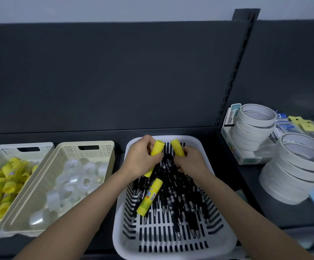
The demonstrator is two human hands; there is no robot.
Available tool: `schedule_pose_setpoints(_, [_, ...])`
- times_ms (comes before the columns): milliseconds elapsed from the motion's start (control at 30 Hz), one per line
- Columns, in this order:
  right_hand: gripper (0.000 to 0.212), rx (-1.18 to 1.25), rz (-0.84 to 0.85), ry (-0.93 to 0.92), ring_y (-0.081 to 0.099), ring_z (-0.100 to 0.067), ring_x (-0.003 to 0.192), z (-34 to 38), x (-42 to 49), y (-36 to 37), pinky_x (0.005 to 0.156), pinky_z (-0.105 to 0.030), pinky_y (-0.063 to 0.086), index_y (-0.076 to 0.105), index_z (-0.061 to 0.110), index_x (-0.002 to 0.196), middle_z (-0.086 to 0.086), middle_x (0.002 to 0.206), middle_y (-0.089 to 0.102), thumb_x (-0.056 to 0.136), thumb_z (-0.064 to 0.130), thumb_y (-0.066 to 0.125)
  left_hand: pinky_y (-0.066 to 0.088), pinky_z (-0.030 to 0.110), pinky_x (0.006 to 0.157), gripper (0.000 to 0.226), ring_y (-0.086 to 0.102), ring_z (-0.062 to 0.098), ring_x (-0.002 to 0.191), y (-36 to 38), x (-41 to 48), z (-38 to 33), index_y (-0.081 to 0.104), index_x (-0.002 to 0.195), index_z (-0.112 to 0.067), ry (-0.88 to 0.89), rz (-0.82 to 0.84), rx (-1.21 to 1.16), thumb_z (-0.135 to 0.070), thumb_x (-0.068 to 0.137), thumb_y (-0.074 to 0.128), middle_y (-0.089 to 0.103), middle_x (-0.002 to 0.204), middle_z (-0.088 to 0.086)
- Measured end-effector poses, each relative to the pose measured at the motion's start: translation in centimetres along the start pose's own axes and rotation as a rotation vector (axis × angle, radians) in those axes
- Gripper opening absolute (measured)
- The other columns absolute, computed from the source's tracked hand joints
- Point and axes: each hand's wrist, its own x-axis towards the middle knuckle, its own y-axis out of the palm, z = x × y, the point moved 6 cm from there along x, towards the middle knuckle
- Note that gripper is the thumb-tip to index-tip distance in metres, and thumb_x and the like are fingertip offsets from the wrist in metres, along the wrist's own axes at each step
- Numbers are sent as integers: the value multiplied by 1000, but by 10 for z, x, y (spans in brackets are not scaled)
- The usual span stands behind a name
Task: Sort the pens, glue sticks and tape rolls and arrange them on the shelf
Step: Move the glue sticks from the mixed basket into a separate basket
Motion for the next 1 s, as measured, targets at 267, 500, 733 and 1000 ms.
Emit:
schedule_pose_setpoints(267, [14,-4,19,20,46,-21,63,1,-11,0,58,-31,46,45,9,82,-11,73,47,84,4,58,30,26,49,27,38,14,55,21,-7,21,34,73,-16,-117,282,182,-18,89,56,41,66,1])
schedule_pose_setpoints(500, [16,-9,43,8,44,-20,59,4,-19,1,54,-28,43,44,11,80,-9,71,45,85,3,57,31,25,49,45,42,10,65,50,-36,47,37,76,-20,-148,530,542,-33,74,80,44,74,-3])
schedule_pose_setpoints(733, [15,44,65,31,42,-20,56,5,-25,3,44,-17,40,44,10,81,-8,70,44,86,2,56,22,22,42,43,31,12,49,36,-35,48,28,61,-18,-328,351,282,-14,71,69,31,58,-2])
schedule_pose_setpoints(1000, [12,61,99,-5,49,-16,56,23,-31,25,45,-16,42,47,6,80,-13,73,49,84,0,56,36,34,54,16,40,22,46,0,-29,41,56,65,-2,-364,194,-229,-11,79,58,45,57,15])
